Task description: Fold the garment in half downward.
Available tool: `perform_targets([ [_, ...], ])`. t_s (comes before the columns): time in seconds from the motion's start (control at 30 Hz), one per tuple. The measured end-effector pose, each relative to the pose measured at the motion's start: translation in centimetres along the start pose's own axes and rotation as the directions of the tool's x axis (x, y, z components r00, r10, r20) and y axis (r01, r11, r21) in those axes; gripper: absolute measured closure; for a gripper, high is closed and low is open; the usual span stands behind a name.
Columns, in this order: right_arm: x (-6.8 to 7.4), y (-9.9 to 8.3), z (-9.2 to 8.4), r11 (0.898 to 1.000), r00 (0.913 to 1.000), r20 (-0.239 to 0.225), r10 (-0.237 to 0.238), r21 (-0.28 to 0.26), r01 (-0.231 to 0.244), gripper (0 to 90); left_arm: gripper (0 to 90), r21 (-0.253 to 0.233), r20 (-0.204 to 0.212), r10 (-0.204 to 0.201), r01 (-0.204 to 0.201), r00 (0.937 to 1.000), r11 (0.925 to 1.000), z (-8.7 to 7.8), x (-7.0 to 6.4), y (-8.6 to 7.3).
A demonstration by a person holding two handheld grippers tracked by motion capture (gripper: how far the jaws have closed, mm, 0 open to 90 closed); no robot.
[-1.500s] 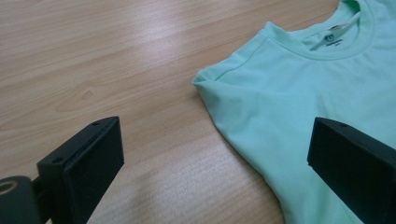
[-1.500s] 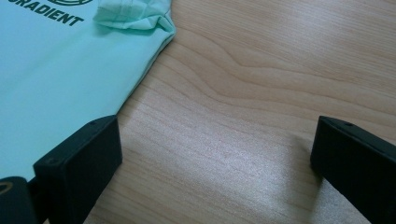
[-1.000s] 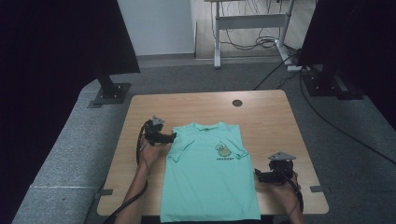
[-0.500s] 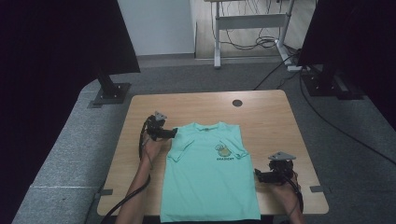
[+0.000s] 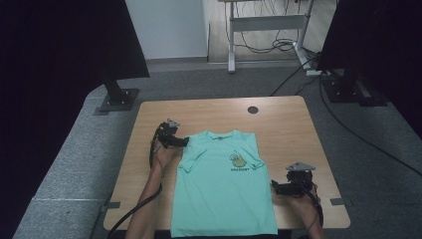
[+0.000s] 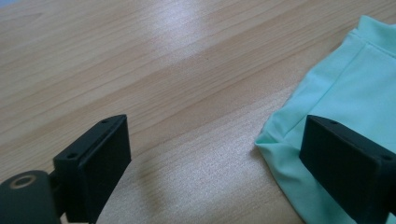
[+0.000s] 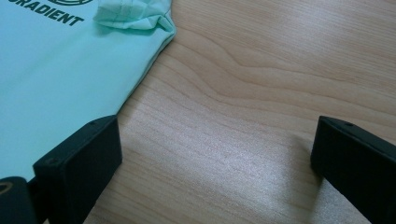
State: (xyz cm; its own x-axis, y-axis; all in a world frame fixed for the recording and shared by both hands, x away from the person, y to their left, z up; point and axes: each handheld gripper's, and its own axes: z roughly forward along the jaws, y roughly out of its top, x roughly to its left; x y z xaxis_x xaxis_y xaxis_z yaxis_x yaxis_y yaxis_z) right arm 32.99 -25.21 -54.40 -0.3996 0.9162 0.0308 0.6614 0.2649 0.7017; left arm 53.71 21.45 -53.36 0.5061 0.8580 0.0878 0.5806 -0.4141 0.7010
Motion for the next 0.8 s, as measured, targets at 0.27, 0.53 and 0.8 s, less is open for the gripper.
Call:
perform_targets([
  [0.27,0.0,0.0,0.0,1.0,1.0,0.0,0.0,0.0,0.0,1.3,8.3,-0.011,0.015,-0.005,0.005,0.9999,0.9999,-0.5,0.1,0.2],
  [0.53,0.0,0.0,0.0,1.0,1.0,0.0,0.0,0.0,0.0,1.3,8.4,-0.007,0.028,-0.014,0.014,0.9995,0.9999,-0.2,0.0,-0.4],
  [0.8,0.0,0.0,0.0,1.0,1.0,0.0,0.0,0.0,0.0,1.2,7.5,-0.003,0.074,-0.073,0.073,0.9946,0.9973,0.0,0.8,-0.8],
])
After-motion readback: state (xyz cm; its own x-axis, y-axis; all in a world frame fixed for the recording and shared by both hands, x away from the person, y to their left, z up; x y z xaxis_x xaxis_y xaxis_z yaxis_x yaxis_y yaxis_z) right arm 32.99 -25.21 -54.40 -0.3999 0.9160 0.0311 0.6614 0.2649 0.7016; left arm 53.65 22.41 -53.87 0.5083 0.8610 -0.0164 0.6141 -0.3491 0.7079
